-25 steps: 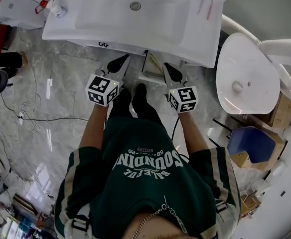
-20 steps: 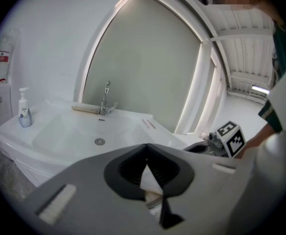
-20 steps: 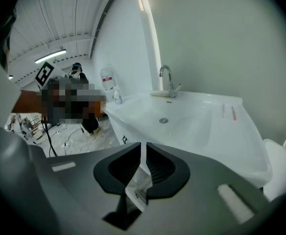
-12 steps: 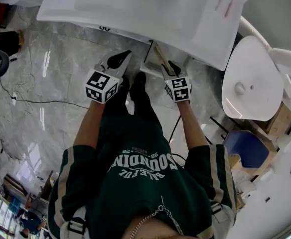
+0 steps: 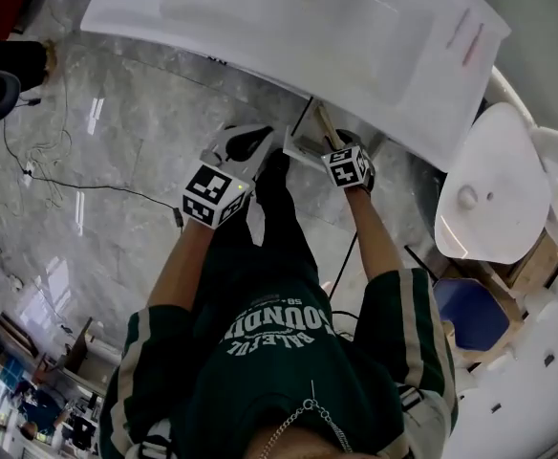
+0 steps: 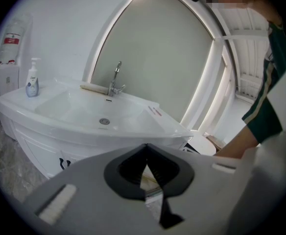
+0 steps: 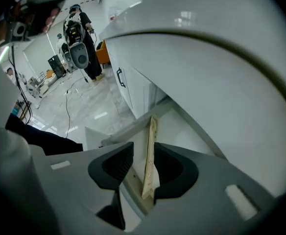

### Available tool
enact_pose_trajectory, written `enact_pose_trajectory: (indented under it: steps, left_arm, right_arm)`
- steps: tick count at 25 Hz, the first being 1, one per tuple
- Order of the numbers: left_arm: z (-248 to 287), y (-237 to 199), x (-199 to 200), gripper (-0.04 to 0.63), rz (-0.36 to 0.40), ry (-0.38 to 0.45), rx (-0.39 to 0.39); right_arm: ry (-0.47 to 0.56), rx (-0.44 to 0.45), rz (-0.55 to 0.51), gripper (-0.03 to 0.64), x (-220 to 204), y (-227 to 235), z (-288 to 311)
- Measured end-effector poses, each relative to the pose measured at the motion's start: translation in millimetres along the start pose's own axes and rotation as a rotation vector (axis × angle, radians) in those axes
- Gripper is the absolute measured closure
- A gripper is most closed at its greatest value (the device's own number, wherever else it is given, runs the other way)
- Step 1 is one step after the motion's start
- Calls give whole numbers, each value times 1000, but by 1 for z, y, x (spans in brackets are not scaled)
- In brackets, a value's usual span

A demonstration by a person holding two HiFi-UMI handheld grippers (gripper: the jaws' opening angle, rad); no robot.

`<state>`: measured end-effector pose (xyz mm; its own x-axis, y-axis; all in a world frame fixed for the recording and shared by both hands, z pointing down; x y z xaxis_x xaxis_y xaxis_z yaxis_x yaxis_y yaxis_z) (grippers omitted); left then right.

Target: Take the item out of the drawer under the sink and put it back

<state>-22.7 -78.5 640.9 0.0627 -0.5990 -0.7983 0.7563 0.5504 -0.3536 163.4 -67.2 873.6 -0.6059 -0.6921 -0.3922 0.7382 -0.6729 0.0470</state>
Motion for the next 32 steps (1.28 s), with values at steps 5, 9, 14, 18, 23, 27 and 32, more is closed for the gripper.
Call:
enact_pose_trajectory:
  steps: [5, 9, 14, 18, 23, 27, 32]
  left_arm:
    - [-9, -14, -12, 546, -45, 4, 22]
    - [-18, -29, -29, 546, -78, -17, 48]
    - [-24, -42, -37, 546, -92, -35, 66]
    - [-24, -48, -39, 546, -86, -47, 64]
    - [-22, -52, -35, 546, -86, -42, 53]
    - [-20, -49, -30, 546, -81, -36, 33]
    - [-19, -39, -15, 546, -71, -26, 6]
  right_arm:
    - [-99, -21, 5, 497, -14, 10, 40]
    - [-141, -51, -1, 499, -21, 12, 64]
    - [-165, -115, -21, 499, -24, 17, 74]
    - [-215, -100, -2, 501, -32, 17, 85]
    - [-243, -105, 28, 569, -35, 17, 81]
    - [-236, -114, 38, 571, -34, 15, 70]
    - [-176, -149, 31, 571, -19, 17, 43]
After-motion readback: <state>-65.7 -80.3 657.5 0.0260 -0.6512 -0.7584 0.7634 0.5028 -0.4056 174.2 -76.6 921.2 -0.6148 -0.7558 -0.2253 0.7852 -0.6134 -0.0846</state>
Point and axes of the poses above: the fingertips, and each gripper's own axes: z forward along the fingers, y to its right, x out of its top, the point moved 2 cm from there along -z, backward along the fingers
